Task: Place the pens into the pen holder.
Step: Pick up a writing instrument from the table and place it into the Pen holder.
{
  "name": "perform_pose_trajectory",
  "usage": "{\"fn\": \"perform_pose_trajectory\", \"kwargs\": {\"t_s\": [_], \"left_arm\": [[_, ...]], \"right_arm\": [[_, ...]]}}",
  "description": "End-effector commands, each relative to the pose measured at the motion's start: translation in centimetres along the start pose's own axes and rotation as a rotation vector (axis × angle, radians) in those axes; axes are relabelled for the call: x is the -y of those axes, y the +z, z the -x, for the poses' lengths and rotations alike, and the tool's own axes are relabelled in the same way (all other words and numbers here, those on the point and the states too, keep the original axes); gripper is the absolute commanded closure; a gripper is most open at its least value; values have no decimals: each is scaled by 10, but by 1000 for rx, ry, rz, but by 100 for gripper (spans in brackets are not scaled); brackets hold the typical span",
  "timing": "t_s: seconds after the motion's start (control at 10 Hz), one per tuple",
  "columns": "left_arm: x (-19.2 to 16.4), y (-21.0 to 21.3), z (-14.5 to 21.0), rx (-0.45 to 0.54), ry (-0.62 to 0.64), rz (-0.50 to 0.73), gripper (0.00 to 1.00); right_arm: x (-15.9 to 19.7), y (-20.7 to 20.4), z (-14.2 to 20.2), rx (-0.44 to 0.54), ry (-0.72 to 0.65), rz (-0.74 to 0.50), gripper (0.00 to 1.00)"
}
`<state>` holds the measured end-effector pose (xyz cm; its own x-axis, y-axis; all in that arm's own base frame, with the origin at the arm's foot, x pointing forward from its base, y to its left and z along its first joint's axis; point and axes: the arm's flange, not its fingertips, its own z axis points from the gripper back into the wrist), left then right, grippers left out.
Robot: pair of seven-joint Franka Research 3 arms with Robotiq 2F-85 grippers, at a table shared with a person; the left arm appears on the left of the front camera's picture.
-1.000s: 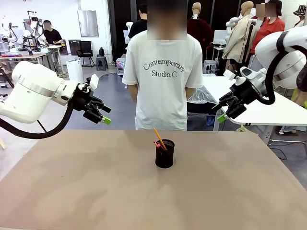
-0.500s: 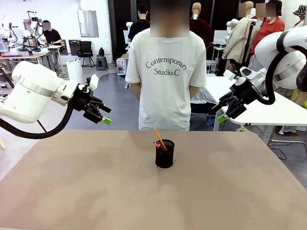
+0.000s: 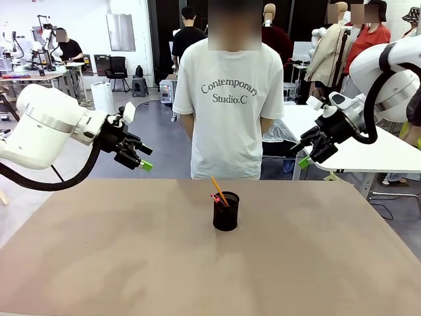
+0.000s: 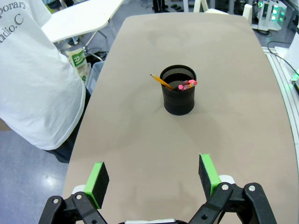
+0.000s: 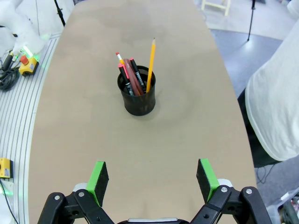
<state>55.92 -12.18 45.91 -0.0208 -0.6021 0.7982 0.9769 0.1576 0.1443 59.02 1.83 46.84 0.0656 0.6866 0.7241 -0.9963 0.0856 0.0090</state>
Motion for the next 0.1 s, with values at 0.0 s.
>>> {"fn": "perform_pose_trajectory", "kwargs": {"t_s": [0.0], "left_arm": [[0, 1, 0, -4, -1, -1, 0]], "right_arm": [[-4, -1, -1, -6, 5, 11, 0]]}}
